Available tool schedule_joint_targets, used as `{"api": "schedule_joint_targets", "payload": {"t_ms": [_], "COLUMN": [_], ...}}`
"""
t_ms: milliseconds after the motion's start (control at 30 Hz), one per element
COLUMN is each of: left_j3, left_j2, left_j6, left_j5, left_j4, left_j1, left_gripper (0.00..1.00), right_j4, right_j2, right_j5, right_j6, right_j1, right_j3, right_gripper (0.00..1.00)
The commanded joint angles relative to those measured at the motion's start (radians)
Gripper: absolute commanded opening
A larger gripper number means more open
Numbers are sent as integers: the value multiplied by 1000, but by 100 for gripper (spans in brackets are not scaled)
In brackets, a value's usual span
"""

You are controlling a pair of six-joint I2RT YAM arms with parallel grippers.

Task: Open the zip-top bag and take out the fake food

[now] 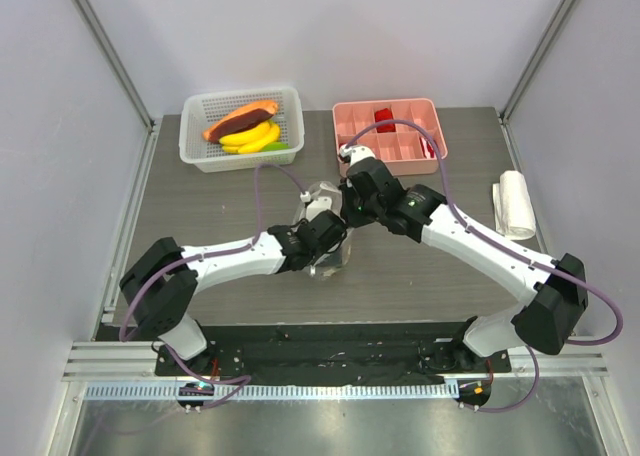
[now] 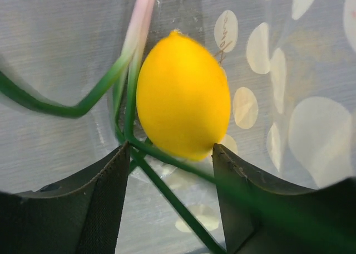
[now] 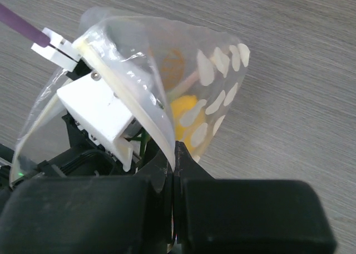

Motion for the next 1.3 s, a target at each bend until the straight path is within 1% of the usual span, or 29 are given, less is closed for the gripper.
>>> {"api": "schedule_joint_targets", "payload": {"t_ms": [0,100,400,500,633,700,767,800,933,1000,1067,1167,1200,1267], "left_j3": [-69,-98,-119,-145,-145,-167,-181,-178,-144,-144,-153,-174,-175,-173], "left_j2": [2,-9,-43,-58,-53,-59,-58,-44,2,13,22,19,19,13], "left_j6": [19,46,104,128,144,141,145,154,148,141,139,156,162,188], "left_j5": [-2,-2,-42,-28,-28,-39,-30,-21,-2,1,-4,-34,-41,-44], "left_j4": [139,217,287,356,380,419,472,476,457,474,492,538,548,560], "left_j1": [4,4,-5,-8,-10,-15,-15,-15,-15,-15,-15,-15,-15,-15], "left_gripper": [61,62,66,68,55,54,56,61,68,70,70,66,60,54], "right_j4": [91,91,97,95,89,84,84,84,84,84,84,83,83,77], "right_j2": [-14,-2,1,-2,-8,-11,-14,-13,-8,-7,-7,-10,-13,-16], "right_j5": [-26,-23,-17,-20,-23,-23,-23,-23,-35,-35,-35,-35,-33,-27], "right_j6": [16,16,9,9,11,14,14,13,16,16,16,16,17,16], "right_j1": [21,19,19,21,19,21,21,19,21,19,19,19,19,19], "right_j3": [-21,-31,-34,-24,-15,-9,-8,-6,0,0,-3,-8,-8,-6], "right_gripper": [1,1,1,1,1,1,1,1,1,1,1,1,1,1]}}
